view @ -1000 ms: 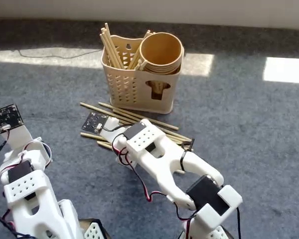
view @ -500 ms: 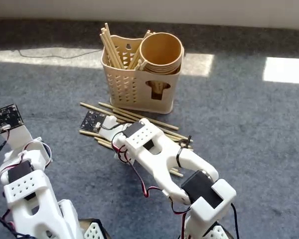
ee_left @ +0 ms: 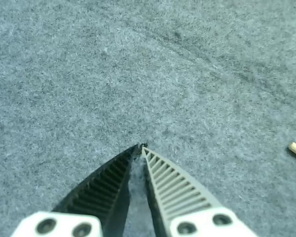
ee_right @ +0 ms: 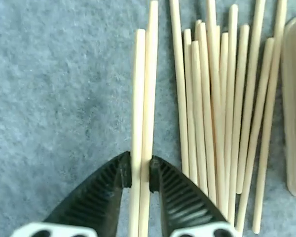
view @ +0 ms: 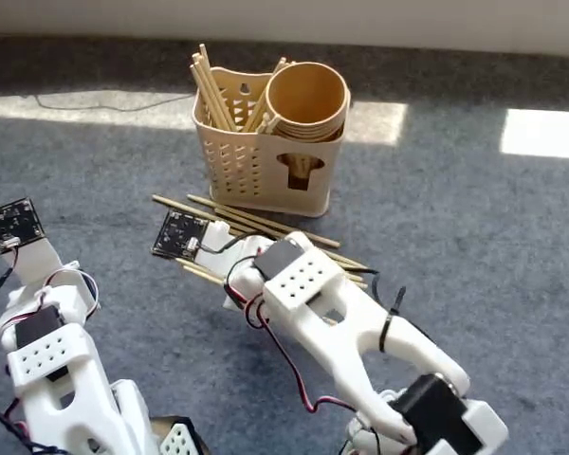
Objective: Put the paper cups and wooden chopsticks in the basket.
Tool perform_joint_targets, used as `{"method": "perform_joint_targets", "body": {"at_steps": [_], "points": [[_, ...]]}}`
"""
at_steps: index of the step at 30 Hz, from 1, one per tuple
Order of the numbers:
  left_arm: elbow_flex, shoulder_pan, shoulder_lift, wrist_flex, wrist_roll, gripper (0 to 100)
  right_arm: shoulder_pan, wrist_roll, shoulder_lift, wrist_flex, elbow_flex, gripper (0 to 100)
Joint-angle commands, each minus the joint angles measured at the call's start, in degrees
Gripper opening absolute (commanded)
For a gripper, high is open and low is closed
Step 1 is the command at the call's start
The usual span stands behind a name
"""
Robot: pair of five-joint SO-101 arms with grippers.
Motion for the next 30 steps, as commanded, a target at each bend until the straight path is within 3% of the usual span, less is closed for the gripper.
{"method": "perform_joint_targets", "body": {"at_steps": [1, 5, 16, 24, 30], "points": [[-0.48, -0.22, -0.92, -0.88, -0.44, 0, 0.75, 0.53, -9.01, 0.13, 1.19, 0.4], [-0.48, -0.22, -0.92, -0.88, -0.44, 0, 2.15, 0.09, -15.34, 0.13, 1.89, 0.4], [-0.48, -0.22, -0.92, -0.88, -0.44, 0, 4.97, -18.29, -29.85, -2.24, 1.27, 0.4], [-0.48, -0.22, -0.92, -0.88, -0.44, 0, 4.97, -24.62, -36.18, -15.52, 1.54, 0.4], [-0.48, -0.22, -0.92, -0.88, -0.44, 0, 5.05, -26.9, -36.0, -36.7, 1.8, 0.4]]}}
